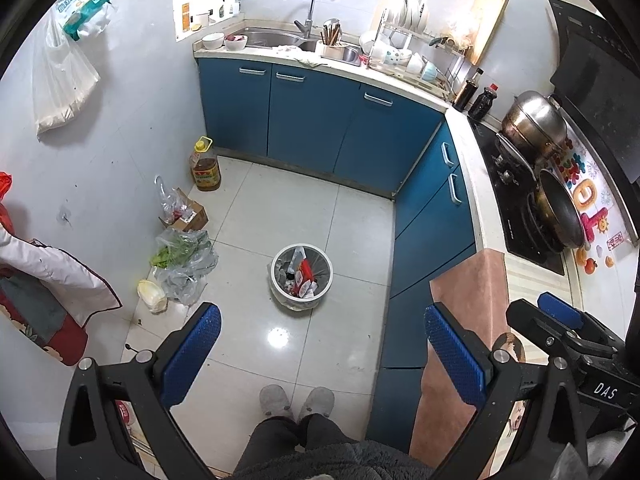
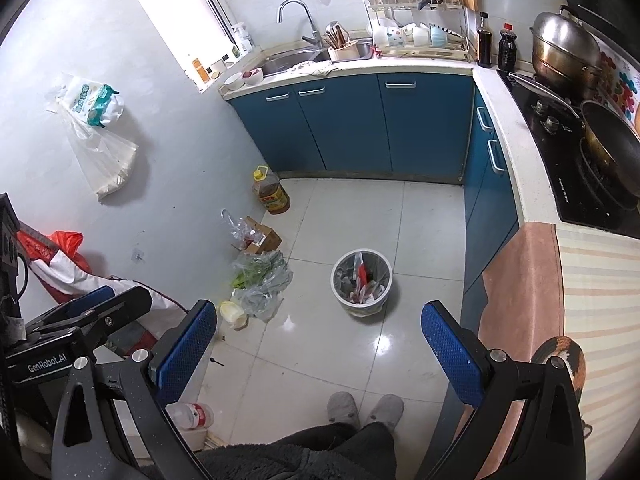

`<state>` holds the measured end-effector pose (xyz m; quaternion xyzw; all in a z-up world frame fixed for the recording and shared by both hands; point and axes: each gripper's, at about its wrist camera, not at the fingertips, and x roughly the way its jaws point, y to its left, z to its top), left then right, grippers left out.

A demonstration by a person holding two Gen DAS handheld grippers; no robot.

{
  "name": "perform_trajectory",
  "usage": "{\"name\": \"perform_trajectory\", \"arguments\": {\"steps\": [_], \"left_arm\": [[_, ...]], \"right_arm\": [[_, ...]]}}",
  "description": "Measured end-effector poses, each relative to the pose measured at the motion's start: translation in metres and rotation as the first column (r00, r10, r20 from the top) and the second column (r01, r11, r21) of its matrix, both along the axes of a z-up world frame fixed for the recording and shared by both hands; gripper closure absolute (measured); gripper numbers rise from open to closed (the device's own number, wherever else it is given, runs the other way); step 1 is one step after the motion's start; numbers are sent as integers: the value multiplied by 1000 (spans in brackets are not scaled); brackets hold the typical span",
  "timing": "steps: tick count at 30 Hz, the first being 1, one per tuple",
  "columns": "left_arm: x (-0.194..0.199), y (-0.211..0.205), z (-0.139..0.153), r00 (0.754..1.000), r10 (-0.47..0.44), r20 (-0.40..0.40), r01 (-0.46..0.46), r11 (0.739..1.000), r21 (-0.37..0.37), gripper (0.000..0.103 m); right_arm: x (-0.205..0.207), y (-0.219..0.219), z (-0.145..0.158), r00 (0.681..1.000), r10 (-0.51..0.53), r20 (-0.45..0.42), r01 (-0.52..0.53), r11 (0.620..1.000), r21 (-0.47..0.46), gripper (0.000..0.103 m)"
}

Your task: Collect trash

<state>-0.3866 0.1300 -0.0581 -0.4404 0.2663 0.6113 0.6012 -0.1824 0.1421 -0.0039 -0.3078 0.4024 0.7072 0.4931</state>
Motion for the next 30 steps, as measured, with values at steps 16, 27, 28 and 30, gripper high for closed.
{"name": "perform_trajectory", "arguments": {"steps": [16, 27, 28, 30], "left_arm": [[5, -3, 9, 1000, -24, 1, 24, 1000, 12, 0], [5, -5, 11, 999, -34, 2, 34, 999, 12, 0], [5, -4, 11, 999, -36, 1, 36, 999, 12, 0], [6, -3, 12, 999, -42, -2, 42, 999, 13, 0]], "right_arm": [[10, -5, 8, 1000, -2, -8, 2, 1000, 4, 0], [10, -4, 10, 1000, 2, -6, -1, 1000, 8, 0], [11, -4, 10, 1000, 0, -7, 0, 1000, 7, 0], [10, -4, 11, 1000, -5, -8, 5, 1000, 8, 0]]}}
